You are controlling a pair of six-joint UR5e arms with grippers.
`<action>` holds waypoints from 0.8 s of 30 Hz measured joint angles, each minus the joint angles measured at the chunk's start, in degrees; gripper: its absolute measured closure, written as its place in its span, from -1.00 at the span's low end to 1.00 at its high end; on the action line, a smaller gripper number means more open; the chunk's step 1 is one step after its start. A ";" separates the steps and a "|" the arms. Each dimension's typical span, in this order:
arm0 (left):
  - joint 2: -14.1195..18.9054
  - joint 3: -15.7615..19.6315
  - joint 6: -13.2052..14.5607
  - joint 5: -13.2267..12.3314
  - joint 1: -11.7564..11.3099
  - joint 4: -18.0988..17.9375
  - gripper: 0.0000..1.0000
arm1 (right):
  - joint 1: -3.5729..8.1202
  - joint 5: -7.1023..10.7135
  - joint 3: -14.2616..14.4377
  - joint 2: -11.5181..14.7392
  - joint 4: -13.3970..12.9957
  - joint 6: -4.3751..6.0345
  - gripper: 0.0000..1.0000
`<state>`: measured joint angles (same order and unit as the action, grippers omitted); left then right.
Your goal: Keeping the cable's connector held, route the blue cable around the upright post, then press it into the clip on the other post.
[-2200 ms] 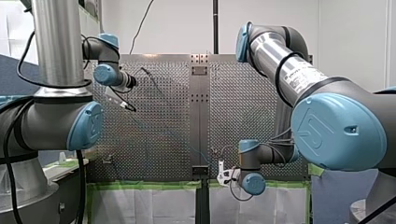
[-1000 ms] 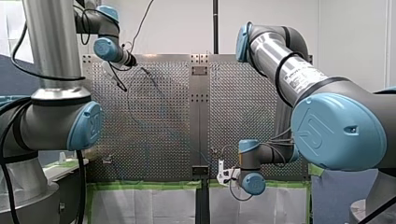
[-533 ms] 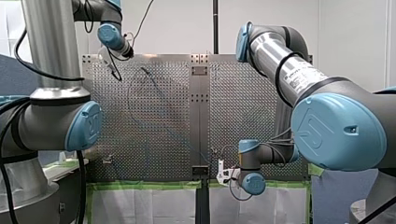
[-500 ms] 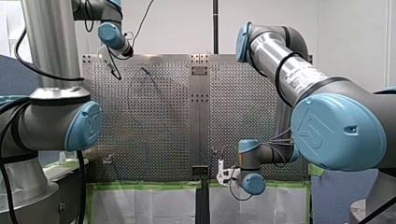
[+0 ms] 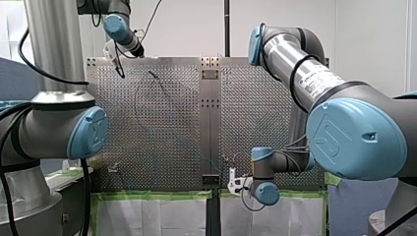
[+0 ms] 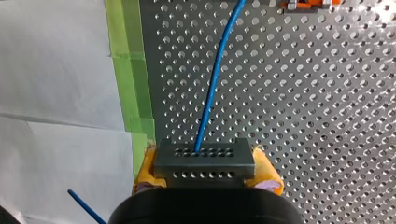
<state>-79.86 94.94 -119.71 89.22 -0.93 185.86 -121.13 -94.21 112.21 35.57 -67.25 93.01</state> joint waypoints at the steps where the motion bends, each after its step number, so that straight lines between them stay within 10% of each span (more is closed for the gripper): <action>1: -0.45 -0.02 0.64 0.07 0.20 0.62 -1.00 | 0.00 0.03 0.00 0.00 0.00 0.00 1.00; 12: -3.45 -0.04 6.96 3.75 2.05 6.97 -1.00 | 0.01 0.13 0.01 0.00 -0.14 0.00 1.00; 24: -3.53 -0.96 14.11 -0.70 2.52 9.35 -1.00 | -0.02 0.16 0.01 0.00 -0.17 0.00 1.00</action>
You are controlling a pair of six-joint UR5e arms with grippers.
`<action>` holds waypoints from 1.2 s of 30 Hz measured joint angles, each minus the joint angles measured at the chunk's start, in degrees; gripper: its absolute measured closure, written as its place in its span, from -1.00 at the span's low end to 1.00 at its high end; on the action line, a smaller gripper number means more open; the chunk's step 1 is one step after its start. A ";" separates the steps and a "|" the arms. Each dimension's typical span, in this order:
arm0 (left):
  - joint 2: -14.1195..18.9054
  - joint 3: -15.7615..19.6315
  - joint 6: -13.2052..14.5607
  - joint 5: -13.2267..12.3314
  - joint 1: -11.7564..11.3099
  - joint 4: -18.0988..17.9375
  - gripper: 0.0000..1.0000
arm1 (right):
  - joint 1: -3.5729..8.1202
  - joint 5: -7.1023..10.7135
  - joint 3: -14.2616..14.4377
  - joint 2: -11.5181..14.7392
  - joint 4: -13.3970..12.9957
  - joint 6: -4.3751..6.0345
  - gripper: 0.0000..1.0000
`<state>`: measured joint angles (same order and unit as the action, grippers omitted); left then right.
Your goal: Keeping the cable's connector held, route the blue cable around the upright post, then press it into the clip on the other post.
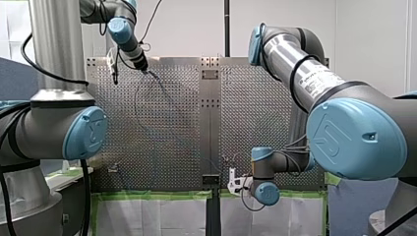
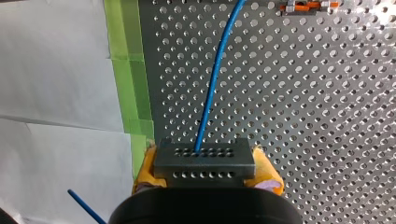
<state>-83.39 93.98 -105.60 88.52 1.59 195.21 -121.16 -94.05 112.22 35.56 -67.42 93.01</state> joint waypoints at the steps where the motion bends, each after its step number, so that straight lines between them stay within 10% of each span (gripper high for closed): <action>1: -0.01 -0.46 0.77 -0.48 -0.03 -0.12 -1.00 | 0.00 0.00 0.01 0.00 0.00 0.00 1.00; 16: -1.71 -2.33 8.65 -0.69 -0.03 -0.43 -1.00 | 0.00 -0.01 0.02 0.00 -0.08 0.00 1.00; 36: -1.91 -2.38 8.64 4.58 -0.31 -0.44 -1.00 | 0.00 0.21 -0.01 0.00 -0.19 0.00 1.00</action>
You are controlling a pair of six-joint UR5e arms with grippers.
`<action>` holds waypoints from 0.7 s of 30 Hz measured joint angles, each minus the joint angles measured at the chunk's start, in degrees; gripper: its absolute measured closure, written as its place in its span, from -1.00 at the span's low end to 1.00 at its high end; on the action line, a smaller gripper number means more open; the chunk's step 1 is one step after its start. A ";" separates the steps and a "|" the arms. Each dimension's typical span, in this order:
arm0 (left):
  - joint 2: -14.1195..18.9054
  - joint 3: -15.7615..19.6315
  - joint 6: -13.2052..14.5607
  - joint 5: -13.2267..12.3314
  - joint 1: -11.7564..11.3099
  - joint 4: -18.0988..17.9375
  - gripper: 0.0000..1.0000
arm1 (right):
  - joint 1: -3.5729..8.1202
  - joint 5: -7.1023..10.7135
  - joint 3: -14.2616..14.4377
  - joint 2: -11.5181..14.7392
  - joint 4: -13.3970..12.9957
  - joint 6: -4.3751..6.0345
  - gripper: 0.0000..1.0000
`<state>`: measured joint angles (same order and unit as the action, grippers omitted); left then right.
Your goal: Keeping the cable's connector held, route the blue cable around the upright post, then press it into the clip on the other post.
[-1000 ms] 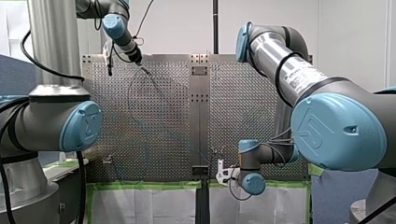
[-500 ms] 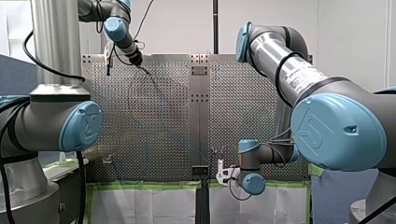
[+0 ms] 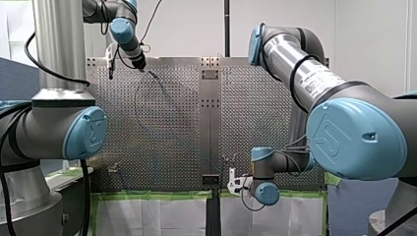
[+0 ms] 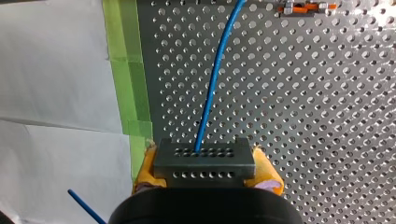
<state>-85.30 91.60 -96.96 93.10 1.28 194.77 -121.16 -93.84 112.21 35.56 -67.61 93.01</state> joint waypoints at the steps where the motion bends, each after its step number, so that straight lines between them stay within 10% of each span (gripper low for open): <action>1: 0.00 -0.01 0.04 0.31 -0.01 0.03 -1.00 | 0.00 0.02 0.00 0.00 -0.01 0.00 1.00; 21: 0.01 0.03 1.24 0.60 0.55 -0.01 -1.00 | 0.00 0.10 0.05 -0.01 0.17 -0.03 1.00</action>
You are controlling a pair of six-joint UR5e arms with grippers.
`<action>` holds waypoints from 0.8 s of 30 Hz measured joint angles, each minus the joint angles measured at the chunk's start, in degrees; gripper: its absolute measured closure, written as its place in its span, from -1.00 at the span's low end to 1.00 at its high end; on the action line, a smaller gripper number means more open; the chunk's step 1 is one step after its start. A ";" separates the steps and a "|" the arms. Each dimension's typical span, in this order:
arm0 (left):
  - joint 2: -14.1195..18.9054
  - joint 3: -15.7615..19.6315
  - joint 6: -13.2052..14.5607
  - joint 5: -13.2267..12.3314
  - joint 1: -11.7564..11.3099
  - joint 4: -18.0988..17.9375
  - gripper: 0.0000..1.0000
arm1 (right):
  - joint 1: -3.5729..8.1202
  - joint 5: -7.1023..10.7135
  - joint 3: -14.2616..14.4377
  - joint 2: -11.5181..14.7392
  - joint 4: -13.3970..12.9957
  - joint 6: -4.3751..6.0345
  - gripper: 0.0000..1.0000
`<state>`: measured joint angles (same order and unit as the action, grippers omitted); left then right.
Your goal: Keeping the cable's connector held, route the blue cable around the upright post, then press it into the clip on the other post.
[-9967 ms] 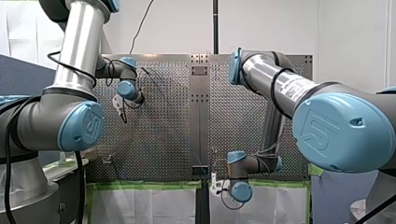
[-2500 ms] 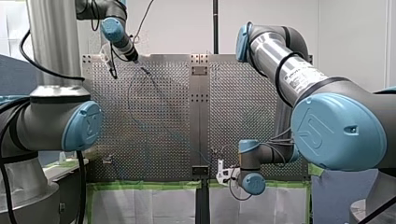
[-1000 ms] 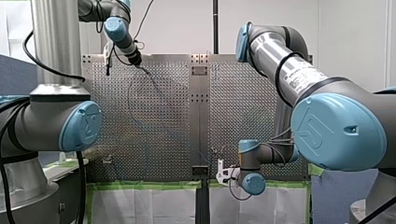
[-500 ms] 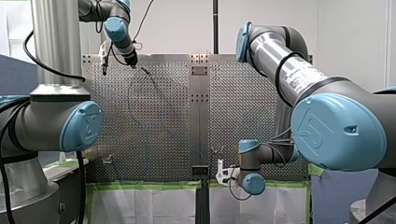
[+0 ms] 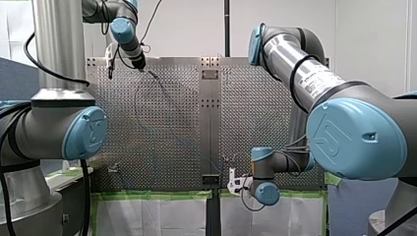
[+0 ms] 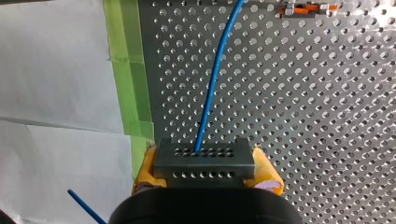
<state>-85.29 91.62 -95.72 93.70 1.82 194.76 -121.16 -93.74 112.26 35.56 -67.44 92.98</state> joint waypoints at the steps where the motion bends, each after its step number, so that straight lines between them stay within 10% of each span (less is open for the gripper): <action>1: 0.00 0.00 0.59 -0.38 0.25 -0.02 -1.00 | 0.00 0.01 0.01 0.00 0.06 -0.01 1.00; 13: -0.05 -2.07 6.07 -5.80 3.76 -1.71 -1.00 | -0.15 0.04 -0.02 0.00 0.32 0.45 1.00; 24: -4.04 -5.68 6.54 -4.39 7.85 -3.11 -1.00 | -0.34 0.12 -0.03 -0.02 0.13 0.47 1.00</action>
<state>-89.32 85.94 -89.18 89.31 9.67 191.65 -121.49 -93.62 112.23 35.54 -67.31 93.45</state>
